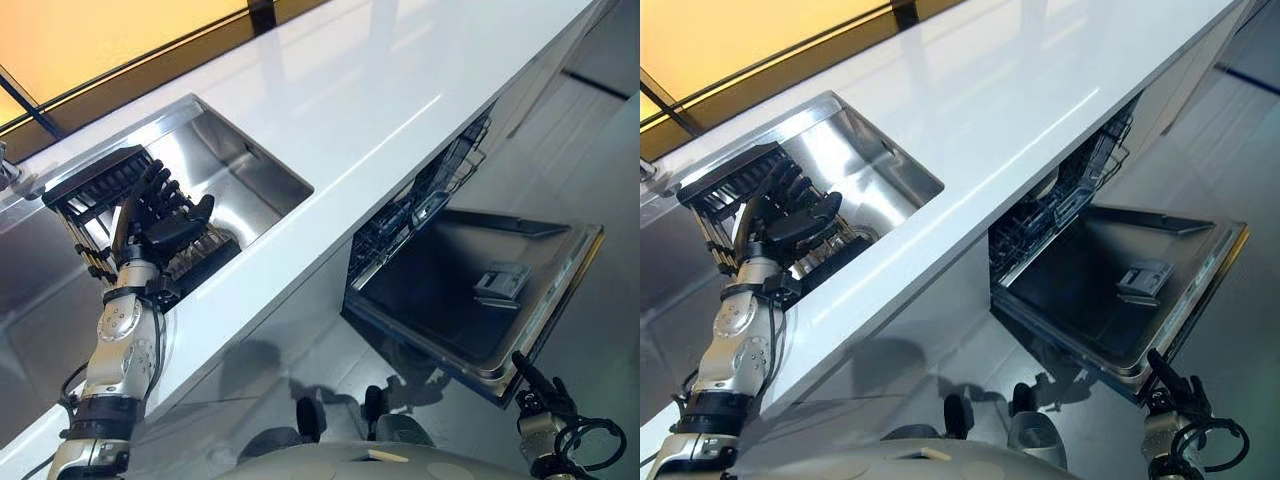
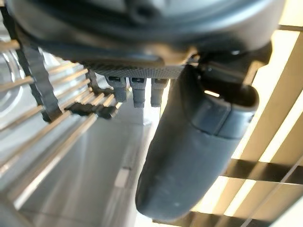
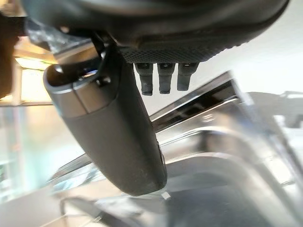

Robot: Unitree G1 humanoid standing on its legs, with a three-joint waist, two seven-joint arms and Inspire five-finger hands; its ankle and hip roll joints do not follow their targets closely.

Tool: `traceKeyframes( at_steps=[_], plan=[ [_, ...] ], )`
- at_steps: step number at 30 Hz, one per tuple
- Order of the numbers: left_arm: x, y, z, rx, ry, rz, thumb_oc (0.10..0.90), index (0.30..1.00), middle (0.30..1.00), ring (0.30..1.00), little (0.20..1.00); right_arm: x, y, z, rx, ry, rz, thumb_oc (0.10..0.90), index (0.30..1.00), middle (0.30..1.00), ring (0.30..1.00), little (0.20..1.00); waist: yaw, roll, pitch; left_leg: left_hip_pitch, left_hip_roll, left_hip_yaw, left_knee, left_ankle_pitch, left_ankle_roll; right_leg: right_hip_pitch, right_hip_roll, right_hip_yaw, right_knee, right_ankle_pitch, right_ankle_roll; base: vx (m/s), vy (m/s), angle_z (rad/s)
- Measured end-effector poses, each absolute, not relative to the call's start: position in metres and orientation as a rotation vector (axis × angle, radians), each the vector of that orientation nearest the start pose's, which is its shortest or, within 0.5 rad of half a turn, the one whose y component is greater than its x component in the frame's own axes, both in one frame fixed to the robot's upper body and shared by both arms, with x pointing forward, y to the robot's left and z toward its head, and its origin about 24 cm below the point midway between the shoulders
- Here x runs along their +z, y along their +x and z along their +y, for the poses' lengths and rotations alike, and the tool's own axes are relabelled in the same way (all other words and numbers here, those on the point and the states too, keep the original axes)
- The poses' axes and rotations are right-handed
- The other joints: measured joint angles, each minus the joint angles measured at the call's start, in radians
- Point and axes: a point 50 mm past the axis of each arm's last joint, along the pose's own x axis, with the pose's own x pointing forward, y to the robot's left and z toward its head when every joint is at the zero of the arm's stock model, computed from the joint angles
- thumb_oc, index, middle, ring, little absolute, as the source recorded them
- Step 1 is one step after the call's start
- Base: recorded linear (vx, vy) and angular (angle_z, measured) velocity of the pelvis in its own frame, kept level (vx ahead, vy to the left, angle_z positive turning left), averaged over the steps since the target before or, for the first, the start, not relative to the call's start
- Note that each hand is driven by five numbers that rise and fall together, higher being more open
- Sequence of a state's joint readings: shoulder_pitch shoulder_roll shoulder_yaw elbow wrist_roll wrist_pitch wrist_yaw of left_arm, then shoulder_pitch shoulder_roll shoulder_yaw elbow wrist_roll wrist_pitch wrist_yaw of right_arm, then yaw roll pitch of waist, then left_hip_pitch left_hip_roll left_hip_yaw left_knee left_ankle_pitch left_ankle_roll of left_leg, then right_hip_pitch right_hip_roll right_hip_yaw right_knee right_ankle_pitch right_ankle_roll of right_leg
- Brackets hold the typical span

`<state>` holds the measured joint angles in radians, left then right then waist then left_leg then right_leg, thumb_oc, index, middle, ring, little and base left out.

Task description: Pick up plates and place into dishwasher.

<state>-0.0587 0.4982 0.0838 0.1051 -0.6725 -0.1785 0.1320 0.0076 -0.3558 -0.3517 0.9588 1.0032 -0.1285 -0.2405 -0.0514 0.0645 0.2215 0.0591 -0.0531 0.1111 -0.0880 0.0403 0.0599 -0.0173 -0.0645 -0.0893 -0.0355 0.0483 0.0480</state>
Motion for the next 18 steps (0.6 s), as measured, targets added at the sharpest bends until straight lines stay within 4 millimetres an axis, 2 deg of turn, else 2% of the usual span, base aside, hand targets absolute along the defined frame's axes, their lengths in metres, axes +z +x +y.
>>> traceKeyframes(
  at_steps=[5,10,15,18],
  plan=[
    [0.115,0.266,0.284,0.273,-0.135,-0.279,0.800,0.900,0.900,0.900,0.900,-0.085,0.141,-0.351,-1.128,0.674,0.454,0.800,0.900,0.900,0.900,0.900,0.003,0.012,0.076,-0.054,0.005,-0.008,0.007,0.015,-0.006,-0.050,0.005,-0.003,0.001,0.012,-0.006,-0.13,-0.059,0.03],
    [0.157,0.275,0.287,0.270,-0.113,-0.427,0.800,0.900,0.900,0.900,0.900,-0.076,0.150,-0.358,-1.084,0.657,0.400,0.800,0.900,0.900,0.900,0.900,0.023,0.012,0.150,-0.145,0.012,-0.019,0.072,0.010,-0.015,-0.110,0.007,-0.016,0.014,0.025,-0.018,-0.10,-0.033,0.08],
    [0.200,0.281,0.283,0.230,-0.074,-0.565,0.800,0.900,0.900,0.900,0.900,-0.062,0.166,-0.365,-0.964,0.652,0.303,0.800,0.900,0.900,0.900,0.900,0.037,0.011,0.211,-0.251,0.020,-0.031,0.169,-0.010,-0.029,-0.199,0.005,-0.035,0.086,0.019,-0.015,-0.07,-0.024,0.06],
    [0.229,0.284,0.282,0.213,-0.052,-0.659,0.800,0.900,0.900,0.900,0.900,-0.051,0.179,-0.365,-0.858,0.710,0.200,0.800,0.900,0.900,0.900,0.900,0.045,0.010,0.251,-0.321,0.020,-0.030,0.239,-0.019,-0.026,-0.278,-0.004,-0.038,0.178,0.001,-0.036,-0.05,-0.017,-0.02]
  ],
)
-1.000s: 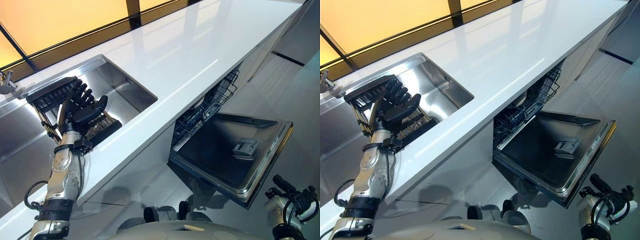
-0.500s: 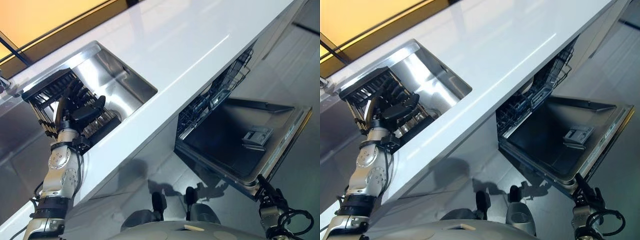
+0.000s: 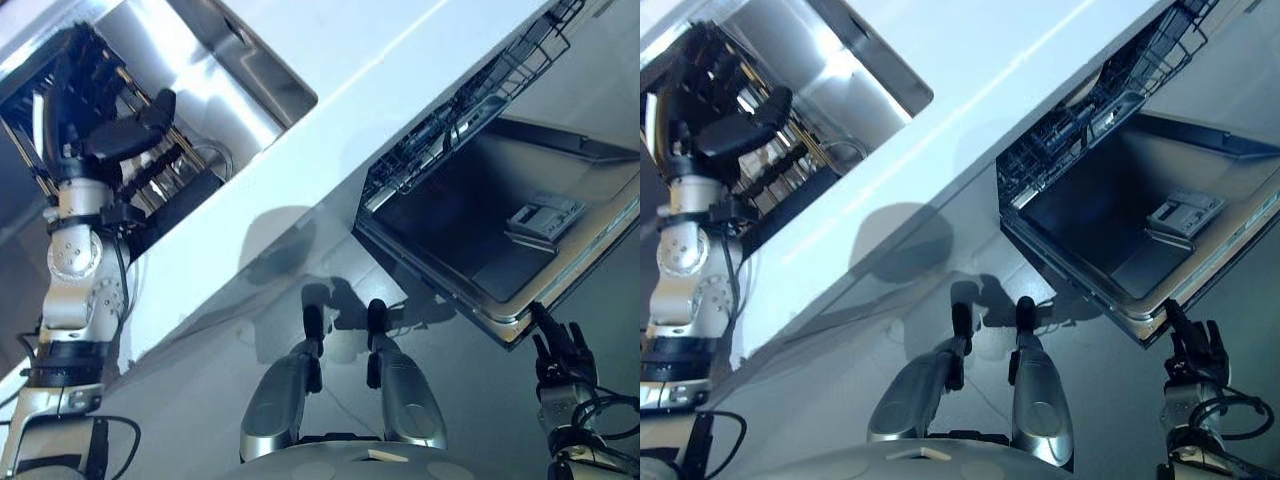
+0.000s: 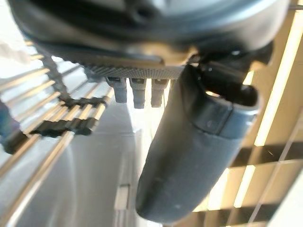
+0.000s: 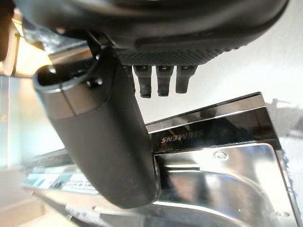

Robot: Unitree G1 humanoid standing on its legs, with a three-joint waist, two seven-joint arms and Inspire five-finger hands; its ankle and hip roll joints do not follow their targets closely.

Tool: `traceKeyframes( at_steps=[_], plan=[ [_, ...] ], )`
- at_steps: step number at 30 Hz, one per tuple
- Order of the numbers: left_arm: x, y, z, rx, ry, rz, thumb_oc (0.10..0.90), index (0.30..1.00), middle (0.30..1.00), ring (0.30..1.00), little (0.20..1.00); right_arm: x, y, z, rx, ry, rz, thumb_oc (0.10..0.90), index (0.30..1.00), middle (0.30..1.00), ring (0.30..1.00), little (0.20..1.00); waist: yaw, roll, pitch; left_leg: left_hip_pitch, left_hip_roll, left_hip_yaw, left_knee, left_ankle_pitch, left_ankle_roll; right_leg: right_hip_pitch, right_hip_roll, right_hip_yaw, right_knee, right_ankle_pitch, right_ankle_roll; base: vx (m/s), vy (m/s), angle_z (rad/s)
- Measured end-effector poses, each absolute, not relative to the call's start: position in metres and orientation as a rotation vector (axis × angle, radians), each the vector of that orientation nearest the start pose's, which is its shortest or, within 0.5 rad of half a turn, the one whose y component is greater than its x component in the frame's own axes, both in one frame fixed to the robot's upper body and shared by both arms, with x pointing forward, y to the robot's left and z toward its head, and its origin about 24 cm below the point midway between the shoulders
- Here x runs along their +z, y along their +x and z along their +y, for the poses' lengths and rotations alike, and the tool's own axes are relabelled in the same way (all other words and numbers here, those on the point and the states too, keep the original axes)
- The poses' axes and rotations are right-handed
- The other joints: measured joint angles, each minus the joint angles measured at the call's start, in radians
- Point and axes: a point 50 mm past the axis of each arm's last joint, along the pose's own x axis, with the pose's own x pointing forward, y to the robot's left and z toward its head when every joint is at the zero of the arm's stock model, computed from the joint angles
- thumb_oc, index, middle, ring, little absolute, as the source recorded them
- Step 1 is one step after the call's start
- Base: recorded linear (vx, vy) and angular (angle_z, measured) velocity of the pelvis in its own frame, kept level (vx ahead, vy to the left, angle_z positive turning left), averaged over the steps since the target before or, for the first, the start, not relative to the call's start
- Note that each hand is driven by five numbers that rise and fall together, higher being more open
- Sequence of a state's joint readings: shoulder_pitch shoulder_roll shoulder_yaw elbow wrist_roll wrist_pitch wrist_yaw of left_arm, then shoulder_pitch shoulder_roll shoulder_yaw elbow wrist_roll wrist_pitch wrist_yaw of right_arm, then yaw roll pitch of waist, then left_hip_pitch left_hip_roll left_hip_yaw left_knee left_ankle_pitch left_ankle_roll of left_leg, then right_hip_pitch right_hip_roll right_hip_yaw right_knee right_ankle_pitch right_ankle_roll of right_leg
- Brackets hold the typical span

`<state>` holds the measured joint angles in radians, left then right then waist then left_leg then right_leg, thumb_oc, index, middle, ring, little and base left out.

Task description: Pick up plates and place into dishwasher.

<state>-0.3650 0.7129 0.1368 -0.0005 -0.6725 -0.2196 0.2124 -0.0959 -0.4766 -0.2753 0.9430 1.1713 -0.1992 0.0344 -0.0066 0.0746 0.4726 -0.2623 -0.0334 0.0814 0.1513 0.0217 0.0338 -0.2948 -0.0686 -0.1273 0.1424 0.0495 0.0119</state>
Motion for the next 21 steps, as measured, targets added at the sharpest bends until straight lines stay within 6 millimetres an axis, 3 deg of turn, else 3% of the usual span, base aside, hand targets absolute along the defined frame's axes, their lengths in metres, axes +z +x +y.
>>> traceKeyframes(
  at_steps=[2,6,11,15,16,17,18,19,21],
  plan=[
    [0.246,0.284,0.284,0.217,-0.046,-0.719,0.800,0.900,0.900,0.900,0.900,-0.042,0.191,-0.359,-0.749,0.740,0.116,0.800,0.900,0.900,0.900,0.900,0.001,0.000,0.030,-0.041,0.001,-0.007,0.052,-0.012,0.003,-0.046,-0.016,-0.022,0.069,-0.018,-0.008,-0.05,-0.019,-0.07],
    [0.261,0.283,0.286,0.222,-0.045,-0.779,0.800,0.900,0.900,0.900,0.900,-0.026,0.207,-0.347,-0.601,0.773,0.013,0.800,0.900,0.900,0.900,0.900,0.002,-0.002,0.039,-0.121,-0.006,-0.044,0.136,-0.023,0.000,-0.127,-0.026,-0.030,0.164,-0.034,-0.015,-0.01,-0.004,-0.07],
    [0.263,0.282,0.287,0.228,-0.047,-0.805,0.800,0.900,0.900,0.900,0.900,-0.015,0.218,-0.340,-0.511,0.839,-0.034,0.800,0.900,0.900,0.900,0.900,0.005,-0.003,0.041,-0.155,-0.003,-0.070,0.157,-0.024,-0.003,-0.163,-0.026,-0.048,0.188,-0.034,-0.015,-0.01,0.005,-0.07],
    [0.262,0.283,0.294,0.256,-0.027,-0.806,0.800,0.900,0.900,0.900,0.900,0.005,0.235,-0.328,-0.371,0.890,-0.086,0.800,0.900,0.900,0.900,0.900,0.013,0.000,0.039,-0.177,0.003,-0.100,0.157,-0.030,-0.011,-0.187,-0.022,-0.076,0.173,-0.035,-0.013,0.01,0.017,-0.27],
    [0.264,0.283,0.295,0.260,-0.014,-0.811,0.800,0.900,0.900,0.900,0.900,0.012,0.241,-0.323,-0.332,0.892,-0.105,0.800,0.900,0.900,0.900,0.900,0.024,0.006,0.039,-0.190,0.016,-0.109,0.159,-0.031,-0.011,-0.205,-0.010,-0.079,0.188,-0.059,0.022,0.02,0.020,-0.41],
    [0.268,0.282,0.295,0.258,-0.002,-0.823,0.800,0.900,0.900,0.900,0.900,0.018,0.245,-0.318,-0.298,0.896,-0.122,0.800,0.900,0.900,0.900,0.900,0.034,0.007,0.039,-0.207,0.028,-0.112,0.167,-0.030,-0.013,-0.240,-0.007,-0.062,0.300,-0.086,-0.007,0.03,0.021,-0.08],
    [0.273,0.280,0.294,0.256,0.023,-0.846,0.800,0.900,0.900,0.900,0.900,0.024,0.250,-0.310,-0.260,0.914,-0.155,0.800,0.900,0.900,0.900,0.900,0.019,-0.001,0.039,-0.229,0.014,-0.107,0.187,-0.030,-0.025,-0.222,-0.016,-0.054,0.357,-0.172,-0.060,0.00,0.000,0.00],
    [0.273,0.278,0.293,0.256,0.015,-0.869,0.800,0.900,0.900,0.900,0.900,0.035,0.259,-0.304,-0.218,0.923,-0.193,0.800,0.900,0.900,0.900,0.900,0.020,0.000,0.042,-0.261,0.015,-0.088,0.247,-0.049,-0.046,-0.230,-0.043,-0.112,0.330,-0.160,-0.057,0.03,0.021,-0.08],
    [0.261,0.279,0.292,0.273,0.010,-0.862,0.800,0.900,0.900,0.900,0.900,0.050,0.271,-0.287,-0.122,0.923,-0.216,0.800,0.900,0.900,0.900,0.900,0.037,0.007,0.039,-0.246,0.014,-0.034,0.321,-0.088,-0.026,-0.220,-0.054,-0.177,0.310,-0.148,-0.043,0.03,0.022,-0.67]
  ],
)
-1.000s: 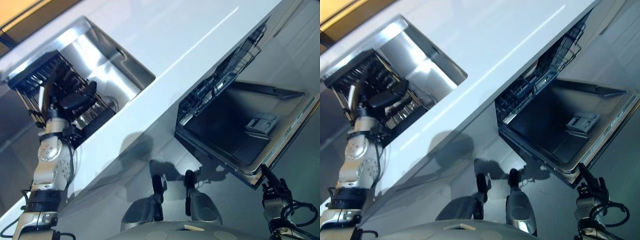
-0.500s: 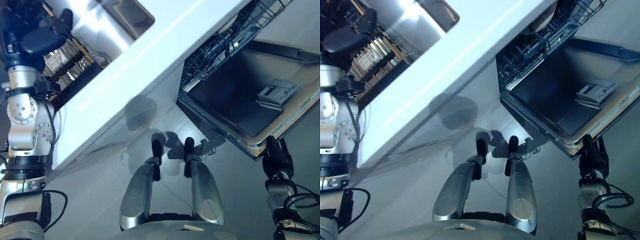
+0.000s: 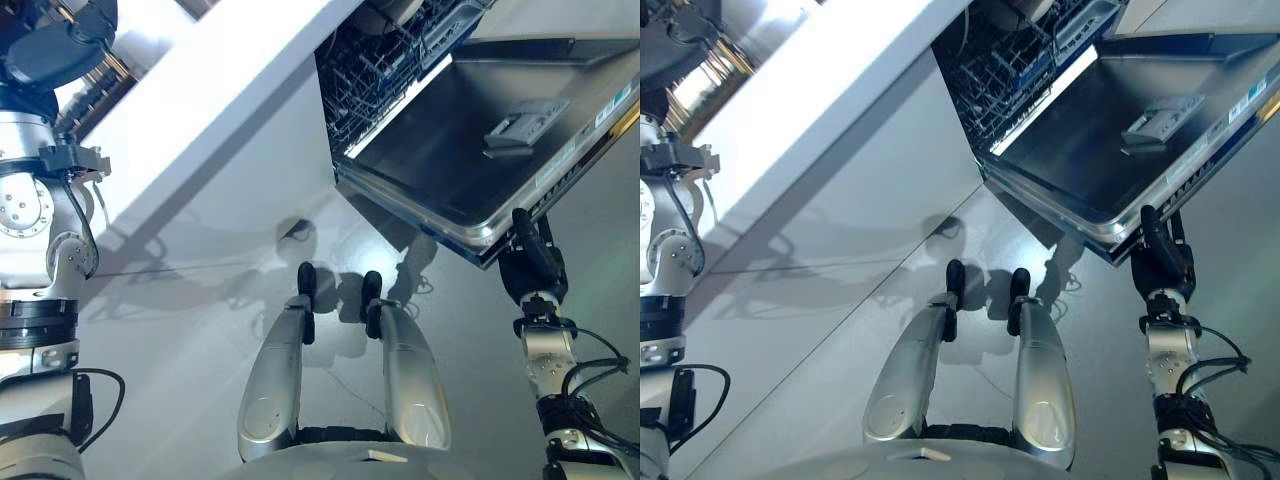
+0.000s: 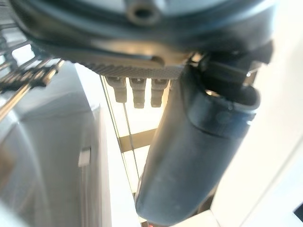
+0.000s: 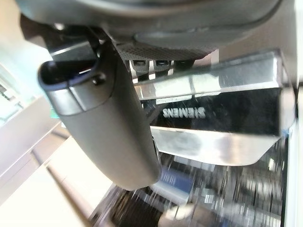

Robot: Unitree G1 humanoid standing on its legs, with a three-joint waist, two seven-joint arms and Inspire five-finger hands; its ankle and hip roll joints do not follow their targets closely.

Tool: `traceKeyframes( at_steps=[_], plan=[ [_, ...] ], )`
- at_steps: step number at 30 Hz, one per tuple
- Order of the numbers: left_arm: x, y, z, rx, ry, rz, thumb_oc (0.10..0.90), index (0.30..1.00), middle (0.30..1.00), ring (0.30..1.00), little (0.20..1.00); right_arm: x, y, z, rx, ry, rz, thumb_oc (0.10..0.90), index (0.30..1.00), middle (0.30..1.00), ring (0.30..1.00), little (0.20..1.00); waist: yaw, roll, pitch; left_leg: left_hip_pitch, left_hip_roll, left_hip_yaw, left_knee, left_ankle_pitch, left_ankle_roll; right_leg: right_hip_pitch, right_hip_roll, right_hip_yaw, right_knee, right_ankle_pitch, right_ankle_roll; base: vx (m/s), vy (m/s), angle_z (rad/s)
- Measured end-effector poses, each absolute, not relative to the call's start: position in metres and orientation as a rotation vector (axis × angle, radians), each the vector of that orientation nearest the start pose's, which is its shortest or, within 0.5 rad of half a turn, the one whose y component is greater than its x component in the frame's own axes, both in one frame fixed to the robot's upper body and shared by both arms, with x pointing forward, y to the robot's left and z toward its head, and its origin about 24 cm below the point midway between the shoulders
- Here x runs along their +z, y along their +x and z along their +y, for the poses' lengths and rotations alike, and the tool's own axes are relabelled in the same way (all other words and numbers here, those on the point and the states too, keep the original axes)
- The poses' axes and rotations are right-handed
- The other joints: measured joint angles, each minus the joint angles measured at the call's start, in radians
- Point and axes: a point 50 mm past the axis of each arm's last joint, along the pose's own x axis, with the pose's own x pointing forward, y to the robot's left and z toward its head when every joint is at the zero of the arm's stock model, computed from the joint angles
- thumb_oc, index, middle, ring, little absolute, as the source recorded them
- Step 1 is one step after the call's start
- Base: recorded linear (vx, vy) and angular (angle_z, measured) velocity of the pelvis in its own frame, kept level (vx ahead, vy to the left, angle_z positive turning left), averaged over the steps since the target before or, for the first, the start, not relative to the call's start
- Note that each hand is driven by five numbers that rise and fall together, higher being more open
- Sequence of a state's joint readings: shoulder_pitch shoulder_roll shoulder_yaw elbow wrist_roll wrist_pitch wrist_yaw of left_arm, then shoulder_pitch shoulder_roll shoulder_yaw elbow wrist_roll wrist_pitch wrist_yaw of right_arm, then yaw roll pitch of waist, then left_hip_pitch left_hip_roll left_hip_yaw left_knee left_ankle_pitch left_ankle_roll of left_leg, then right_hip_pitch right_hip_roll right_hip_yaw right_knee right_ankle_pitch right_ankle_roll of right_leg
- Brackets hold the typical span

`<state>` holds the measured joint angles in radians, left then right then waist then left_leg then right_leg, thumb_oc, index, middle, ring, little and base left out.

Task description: Pick up plates and place into dishwasher.

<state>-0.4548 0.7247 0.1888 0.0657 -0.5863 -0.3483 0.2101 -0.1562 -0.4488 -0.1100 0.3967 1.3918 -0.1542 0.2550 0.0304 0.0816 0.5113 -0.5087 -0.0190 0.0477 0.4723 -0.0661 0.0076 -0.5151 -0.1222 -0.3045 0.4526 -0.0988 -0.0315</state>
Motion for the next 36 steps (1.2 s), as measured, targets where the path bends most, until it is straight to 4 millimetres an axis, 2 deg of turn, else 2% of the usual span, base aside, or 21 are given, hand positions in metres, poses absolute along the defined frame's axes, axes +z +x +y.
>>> traceKeyframes(
  at_steps=[1,2,3,4,5,6,7,8,9,13,15,17,18,19,22,25,28,32,33,34,36],
  plan=[
    [0.256,0.278,0.291,0.277,-0.012,-0.869,0.800,0.900,0.900,0.900,0.900,0.056,0.276,-0.277,-0.072,0.924,-0.219,0.800,0.900,0.900,0.900,0.900,0.009,0.016,-0.003,0.012,-0.003,-0.044,-0.026,0.008,0.005,-0.001,0.017,-0.010,0.012,0.007,0.013,0.04,0.021,-0.72],
    [0.258,0.279,0.289,0.273,-0.033,-0.890,0.800,0.900,0.900,0.900,0.900,0.065,0.281,-0.268,-0.021,0.925,-0.243,0.800,0.900,0.900,0.900,0.900,0.019,0.020,0.001,0.007,0.003,-0.064,-0.027,0.001,0.003,-0.014,0.029,0.004,0.040,0.000,0.031,0.04,0.017,-0.34],
    [0.262,0.277,0.285,0.260,-0.036,-0.920,0.800,0.900,0.900,0.900,0.900,0.074,0.283,-0.260,0.034,0.930,-0.277,0.800,0.900,0.900,0.900,0.900,0.012,0.019,0.001,-0.008,-0.008,-0.078,-0.023,0.002,0.001,-0.022,0.034,0.074,0.125,-0.034,0.011,0.05,0.021,0.11],
    [0.266,0.275,0.281,0.247,-0.043,-0.963,0.800,0.900,0.900,0.900,0.900,0.088,0.285,-0.245,0.122,0.956,-0.339,0.800,0.900,0.900,0.900,0.900,-0.002,0.018,0.003,-0.016,-0.020,-0.077,-0.040,0.001,-0.006,-0.018,0.017,0.039,0.087,-0.059,-0.010,0.04,0.021,0.36],
    [0.263,0.276,0.277,0.241,-0.048,-0.961,0.800,0.900,0.900,0.900,0.900,0.095,0.289,-0.234,0.179,0.956,-0.355,0.800,0.900,0.900,0.900,0.900,-0.009,0.017,0.004,-0.019,-0.012,-0.056,-0.024,-0.006,-0.014,0.000,-0.007,-0.030,0.063,-0.049,-0.026,0.04,0.026,0.29],
    [0.255,0.282,0.271,0.228,-0.066,-0.934,0.800,0.900,0.900,0.900,0.900,0.102,0.293,-0.222,0.235,0.946,-0.358,0.800,0.900,0.900,0.900,0.900,-0.009,0.018,0.004,-0.006,-0.013,-0.027,-0.002,-0.011,-0.017,0.019,-0.009,-0.063,0.044,-0.043,-0.035,0.02,0.022,0.07],
    [0.247,0.285,0.265,0.223,-0.082,-0.913,0.800,0.900,0.900,0.900,0.900,0.109,0.296,-0.210,0.306,0.936,-0.360,0.800,0.900,0.900,0.900,0.900,-0.008,0.019,0.004,0.013,-0.018,-0.004,0.002,-0.016,-0.015,0.029,-0.002,-0.073,0.036,-0.044,-0.035,0.00,0.000,0.00],
    [0.247,0.285,0.264,0.223,-0.086,-0.926,0.800,0.900,0.900,0.900,0.900,0.118,0.298,-0.199,0.375,0.925,-0.369,0.800,0.900,0.900,0.900,0.900,-0.008,0.020,0.004,0.019,-0.022,0.008,-0.001,-0.019,-0.014,0.029,0.003,-0.084,0.034,-0.044,-0.035,0.02,0.026,0.07],
    [0.252,0.285,0.264,0.226,-0.093,-0.946,0.800,0.900,0.900,0.900,0.900,0.132,0.299,-0.185,0.483,0.887,-0.395,0.800,0.900,0.900,0.900,0.900,-0.005,0.020,0.006,0.020,-0.034,-0.001,-0.014,-0.021,0.017,0.029,0.013,-0.097,0.028,-0.043,-0.034,0.02,0.025,0.15],
    [0.253,0.290,0.260,0.214,-0.104,-0.939,0.800,0.900,0.900,0.900,0.900,0.175,0.292,-0.127,0.895,0.740,-0.450,0.800,0.900,0.900,0.900,0.900,-0.003,0.020,0.007,0.037,-0.033,-0.017,-0.049,-0.014,0.025,0.043,0.008,-0.120,0.027,-0.043,-0.035,0.02,0.014,0.24],
    [0.251,0.293,0.252,0.184,-0.117,-0.932,0.800,0.900,0.900,0.900,0.900,0.190,0.285,-0.099,1.074,0.670,-0.462,0.800,0.900,0.900,0.900,0.900,0.003,0.021,0.007,0.054,-0.033,-0.030,-0.060,-0.007,0.026,0.063,0.013,-0.110,0.032,-0.043,-0.036,0.03,0.015,0.32],
    [0.252,0.297,0.240,0.125,-0.112,-0.928,0.800,0.900,0.900,0.900,0.900,0.199,0.282,-0.089,1.137,0.648,-0.484,0.800,0.900,0.900,0.900,0.900,-0.004,0.022,0.007,0.066,-0.033,-0.038,-0.064,0.007,0.025,0.071,0.024,-0.044,0.059,-0.046,-0.042,0.04,0.014,0.65],
    [0.253,0.298,0.231,0.086,-0.112,-0.931,0.800,0.900,0.900,0.900,0.900,0.201,0.282,-0.090,1.137,0.644,-0.492,0.800,0.900,0.900,0.900,0.900,-0.011,0.022,0.007,0.070,-0.038,-0.037,-0.065,0.016,0.032,0.080,0.031,0.004,0.064,-0.059,-0.063,0.05,0.012,0.77],
    [0.253,0.300,0.223,0.049,-0.119,-0.931,0.800,0.900,0.900,0.900,0.900,0.201,0.283,-0.091,1.129,0.643,-0.495,0.800,0.900,0.900,0.900,0.900,-0.008,0.023,0.007,0.080,-0.042,-0.029,-0.068,0.021,0.035,0.089,0.032,0.024,0.063,-0.070,-0.076,0.04,0.014,0.57],
    [0.247,0.301,0.211,0.004,-0.139,-0.917,0.800,0.900,0.900,0.900,0.900,0.197,0.289,-0.094,1.079,0.649,-0.464,0.800,0.900,0.900,0.900,0.900,0.018,0.022,0.008,0.113,-0.048,-0.024,-0.080,0.024,0.042,0.123,0.029,0.028,0.051,-0.075,-0.067,0.03,0.014,0.13],
    [0.240,0.303,0.211,0.012,-0.149,-0.888,0.800,0.900,0.900,0.900,0.900,0.190,0.296,-0.097,0.999,0.653,-0.432,0.800,0.900,0.900,0.900,0.900,0.018,0.021,0.008,0.145,-0.050,-0.024,-0.098,0.024,0.042,0.155,0.029,0.028,0.036,-0.076,-0.062,0.00,0.003,0.01],
    [0.232,0.303,0.212,0.022,-0.152,-0.859,0.800,0.900,0.900,0.900,0.900,0.174,0.304,-0.112,0.810,0.604,-0.424,0.800,0.900,0.900,0.900,0.900,0.016,0.019,0.009,0.184,-0.049,-0.025,-0.120,0.024,0.042,0.193,0.032,0.024,0.017,-0.077,-0.061,0.04,0.019,0.02],
    [0.212,0.296,0.217,0.046,-0.161,-0.814,0.800,0.900,0.900,0.900,0.900,0.129,0.305,-0.161,0.434,0.495,-0.352,0.800,0.900,0.900,0.900,0.900,0.010,0.012,0.007,0.243,-0.049,-0.024,-0.157,0.024,0.042,0.249,0.037,0.024,-0.016,-0.078,-0.054,0.02,0.013,0.01],
    [0.206,0.290,0.219,0.056,-0.172,-0.812,0.800,0.900,0.900,0.900,0.900,0.108,0.300,-0.181,0.315,0.432,-0.306,0.800,0.900,0.900,0.900,0.900,0.006,0.008,0.007,0.262,-0.049,-0.023,-0.174,0.025,0.042,0.265,0.040,0.027,-0.031,-0.076,-0.050,0.02,0.007,-0.04],
    [0.203,0.287,0.220,0.064,-0.179,-0.815,0.800,0.900,0.900,0.900,0.900,0.098,0.297,-0.189,0.266,0.405,-0.274,0.800,0.900,0.900,0.900,0.900,0.004,0.006,0.008,0.271,-0.049,-0.023,-0.181,0.025,0.042,0.274,0.042,0.028,-0.039,-0.075,-0.049,0.02,0.001,-0.10],
    [0.193,0.275,0.227,0.102,-0.200,-0.822,0.800,0.900,0.900,0.900,0.900,0.052,0.276,-0.222,0.081,0.304,-0.108,0.800,0.900,0.900,0.900,0.900,-0.009,-0.007,0.003,0.299,-0.048,-0.021,-0.204,0.024,0.042,0.301,0.050,0.038,-0.069,-0.072,-0.044,0.04,0.001,-0.14]
  ],
)
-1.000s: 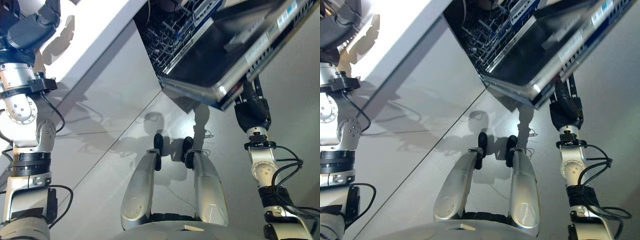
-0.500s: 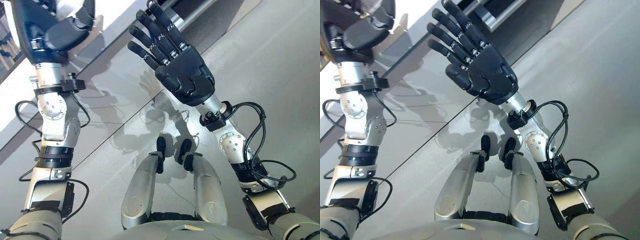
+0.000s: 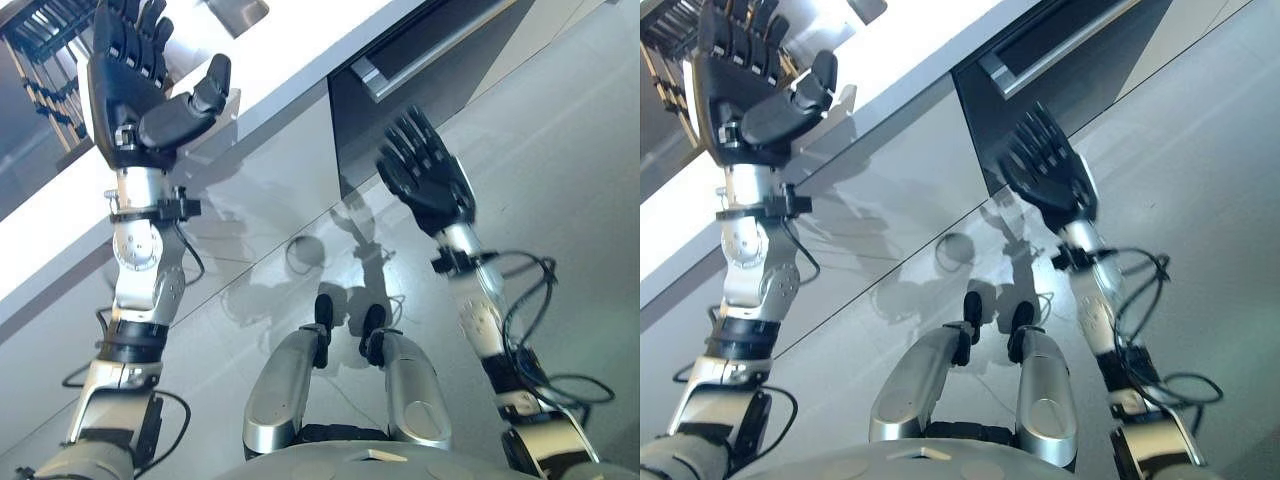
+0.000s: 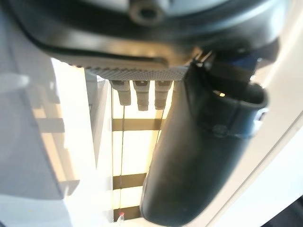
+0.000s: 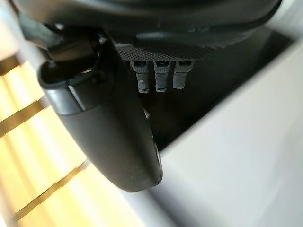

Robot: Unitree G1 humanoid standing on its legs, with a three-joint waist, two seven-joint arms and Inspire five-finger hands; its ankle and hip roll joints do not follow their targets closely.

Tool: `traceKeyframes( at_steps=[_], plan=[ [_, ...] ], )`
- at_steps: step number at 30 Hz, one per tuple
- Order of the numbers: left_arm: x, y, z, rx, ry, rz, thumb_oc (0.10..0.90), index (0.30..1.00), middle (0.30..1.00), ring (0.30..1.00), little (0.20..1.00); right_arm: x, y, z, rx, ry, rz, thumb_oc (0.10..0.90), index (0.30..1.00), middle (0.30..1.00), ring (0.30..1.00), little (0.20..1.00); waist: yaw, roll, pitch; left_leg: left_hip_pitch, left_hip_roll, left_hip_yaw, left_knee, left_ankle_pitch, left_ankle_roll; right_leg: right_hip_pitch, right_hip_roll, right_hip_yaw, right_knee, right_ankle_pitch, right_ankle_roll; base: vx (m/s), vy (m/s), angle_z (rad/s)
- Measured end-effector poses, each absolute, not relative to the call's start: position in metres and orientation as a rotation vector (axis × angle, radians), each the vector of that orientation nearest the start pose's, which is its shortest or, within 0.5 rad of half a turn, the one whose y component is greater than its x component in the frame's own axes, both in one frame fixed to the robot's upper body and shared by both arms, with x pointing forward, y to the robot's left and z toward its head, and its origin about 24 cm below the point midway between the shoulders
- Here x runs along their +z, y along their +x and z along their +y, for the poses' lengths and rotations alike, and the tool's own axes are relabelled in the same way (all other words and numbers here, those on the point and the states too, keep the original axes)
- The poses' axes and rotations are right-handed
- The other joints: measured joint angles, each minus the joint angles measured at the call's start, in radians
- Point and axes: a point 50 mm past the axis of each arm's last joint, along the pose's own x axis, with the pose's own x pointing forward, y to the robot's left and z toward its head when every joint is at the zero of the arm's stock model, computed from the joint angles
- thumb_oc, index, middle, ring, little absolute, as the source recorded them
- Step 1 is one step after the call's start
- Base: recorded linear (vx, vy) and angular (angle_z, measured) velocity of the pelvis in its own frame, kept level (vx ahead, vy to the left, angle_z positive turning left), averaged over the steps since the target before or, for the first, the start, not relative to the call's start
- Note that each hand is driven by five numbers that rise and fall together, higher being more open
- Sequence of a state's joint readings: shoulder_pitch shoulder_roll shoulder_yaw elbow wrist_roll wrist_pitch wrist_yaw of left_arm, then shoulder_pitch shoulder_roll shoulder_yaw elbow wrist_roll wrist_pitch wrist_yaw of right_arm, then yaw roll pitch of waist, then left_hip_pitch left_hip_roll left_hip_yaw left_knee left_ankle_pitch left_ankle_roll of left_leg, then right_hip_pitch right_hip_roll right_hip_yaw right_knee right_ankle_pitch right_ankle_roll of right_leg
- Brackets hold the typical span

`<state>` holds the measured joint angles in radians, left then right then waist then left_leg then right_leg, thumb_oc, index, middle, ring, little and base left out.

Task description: Pick up plates and place into dishwasher.

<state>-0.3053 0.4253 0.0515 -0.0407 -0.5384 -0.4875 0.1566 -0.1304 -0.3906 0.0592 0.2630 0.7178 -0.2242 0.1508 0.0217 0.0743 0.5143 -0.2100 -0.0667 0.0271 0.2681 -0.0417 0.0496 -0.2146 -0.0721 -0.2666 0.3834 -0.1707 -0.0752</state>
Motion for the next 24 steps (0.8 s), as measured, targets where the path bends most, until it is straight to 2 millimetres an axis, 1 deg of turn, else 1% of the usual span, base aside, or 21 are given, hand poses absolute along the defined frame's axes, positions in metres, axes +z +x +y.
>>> traceKeyframes(
  at_steps=[1,2,3,5,7,9,10,12,14,15,16,19,21,23,24],
  plan=[
    [0.190,0.270,0.229,0.111,-0.200,-0.819,0.800,0.900,0.900,0.900,0.900,0.033,0.265,-0.232,0.027,0.286,-0.043,0.800,0.900,0.900,0.900,0.900,-0.006,-0.007,0.000,0.021,0.002,0.001,-0.015,0.000,0.000,0.016,0.004,0.002,-0.015,0.002,0.003,0.06,0.001,-0.09],
    [0.188,0.268,0.231,0.116,-0.200,-0.814,0.800,0.900,0.900,0.900,0.900,0.024,0.261,-0.235,0.005,0.278,-0.009,0.800,0.900,0.900,0.900,0.900,-0.008,-0.010,0.000,0.033,0.003,0.003,-0.022,0.001,0.000,0.028,0.007,0.004,-0.022,0.003,0.003,0.05,-0.005,-0.13],
    [0.178,0.264,0.235,0.134,-0.202,-0.786,0.800,0.900,0.900,0.900,0.900,-0.004,0.245,-0.244,-0.059,0.258,0.115,0.800,0.900,0.900,0.900,0.900,-0.009,-0.025,-0.012,0.065,0.006,0.011,-0.044,-0.001,-0.001,0.061,0.013,0.011,-0.044,0.003,0.004,0.05,-0.009,-0.13],
    [0.171,0.260,0.240,0.148,-0.192,-0.763,0.800,0.900,0.900,0.900,0.900,-0.029,0.225,-0.247,-0.090,0.214,0.227,0.800,0.900,0.900,0.900,0.900,-0.020,-0.045,-0.036,0.093,0.010,0.012,-0.067,0.000,-0.004,0.085,0.019,0.009,-0.066,0.003,0.004,0.06,-0.008,-0.06],
    [0.164,0.258,0.243,0.162,-0.189,-0.736,0.800,0.900,0.900,0.900,0.900,-0.046,0.213,-0.246,-0.108,0.192,0.304,0.800,0.900,0.900,0.900,0.900,-0.026,-0.063,-0.055,0.123,0.012,0.013,-0.084,0.000,-0.005,0.112,0.025,0.012,-0.085,0.003,0.004,0.05,-0.006,-0.03],
    [0.153,0.257,0.245,0.175,-0.193,-0.675,0.800,0.900,0.900,0.900,0.900,-0.066,0.197,-0.245,-0.137,0.177,0.415,0.800,0.900,0.900,0.900,0.900,-0.029,-0.077,-0.106,0.137,0.014,0.014,-0.106,0.001,-0.009,0.124,0.032,0.017,-0.109,0.007,0.009,0.03,-0.006,-0.05],
    [0.147,0.258,0.246,0.178,-0.195,-0.643,0.800,0.900,0.900,0.900,0.900,-0.075,0.190,-0.245,-0.149,0.173,0.466,0.800,0.900,0.900,0.900,0.900,-0.029,-0.079,-0.128,0.148,0.016,0.014,-0.115,0.002,-0.009,0.138,0.036,0.017,-0.128,0.013,0.011,0.00,0.000,0.00],
    [0.138,0.259,0.246,0.173,-0.194,-0.589,0.800,0.900,0.900,0.900,0.900,-0.092,0.178,-0.246,-0.179,0.161,0.573,0.800,0.900,0.900,0.900,0.900,-0.034,-0.079,-0.147,0.188,0.015,0.013,-0.135,0.002,-0.009,0.182,0.043,0.025,-0.159,0.018,0.016,0.00,0.000,0.00],
    [0.128,0.257,0.248,0.172,-0.205,-0.531,0.800,0.900,0.900,0.900,0.900,-0.110,0.159,-0.248,-0.202,0.148,0.703,0.800,0.900,0.900,0.900,0.900,-0.034,-0.078,-0.193,0.197,0.015,0.015,-0.157,0.003,-0.008,0.189,0.048,0.035,-0.181,0.022,0.021,0.02,-0.011,-0.05],
    [0.125,0.257,0.247,0.169,-0.210,-0.514,0.800,0.900,0.900,0.900,0.900,-0.118,0.150,-0.249,-0.216,0.149,0.763,0.800,0.900,0.900,0.900,0.900,-0.034,-0.076,-0.201,0.208,0.015,0.016,-0.165,0.004,-0.007,0.202,0.049,0.035,-0.192,0.026,0.022,0.00,0.000,0.00],
    [0.121,0.257,0.247,0.160,-0.225,-0.491,0.800,0.900,0.900,0.900,0.900,-0.128,0.135,-0.253,-0.242,0.150,0.851,0.800,0.900,0.900,0.900,0.900,-0.035,-0.073,-0.209,0.225,0.015,0.013,-0.179,0.006,-0.006,0.221,0.051,0.036,-0.211,0.029,0.024,0.02,0.001,0.05],
    [0.109,0.257,0.244,0.141,-0.240,-0.431,0.800,0.900,0.900,0.900,0.900,-0.146,0.097,-0.260,-0.291,0.131,1.041,0.800,0.900,0.900,0.900,0.900,-0.035,-0.063,-0.256,0.245,0.012,0.010,-0.218,0.016,-0.004,0.240,0.056,0.043,-0.244,0.035,0.029,-0.01,0.007,0.05],
    [0.106,0.258,0.243,0.136,-0.246,-0.409,0.800,0.900,0.900,0.900,0.900,-0.151,0.079,-0.260,-0.279,0.115,1.126,0.800,0.900,0.900,0.900,0.900,-0.033,-0.058,-0.266,0.267,0.012,0.007,-0.245,0.024,-0.004,0.260,0.062,0.061,-0.267,0.041,0.032,-0.02,0.004,0.06],
    [0.104,0.258,0.243,0.136,-0.259,-0.399,0.800,0.900,0.900,0.900,0.900,-0.153,0.072,-0.259,-0.256,0.122,1.153,0.800,0.900,0.900,0.900,0.900,-0.032,-0.055,-0.271,0.277,0.013,0.007,-0.257,0.026,-0.004,0.276,0.066,0.066,-0.290,0.050,0.032,0.00,0.000,0.00],
    [0.103,0.258,0.243,0.138,-0.260,-0.392,0.800,0.900,0.900,0.900,0.900,-0.153,0.072,-0.258,-0.248,0.123,1.155,0.800,0.900,0.900,0.900,0.900,-0.034,-0.055,-0.276,0.283,0.013,0.006,-0.262,0.028,-0.004,0.286,0.067,0.066,-0.304,0.056,0.034,0.00,0.000,0.00]
  ],
)
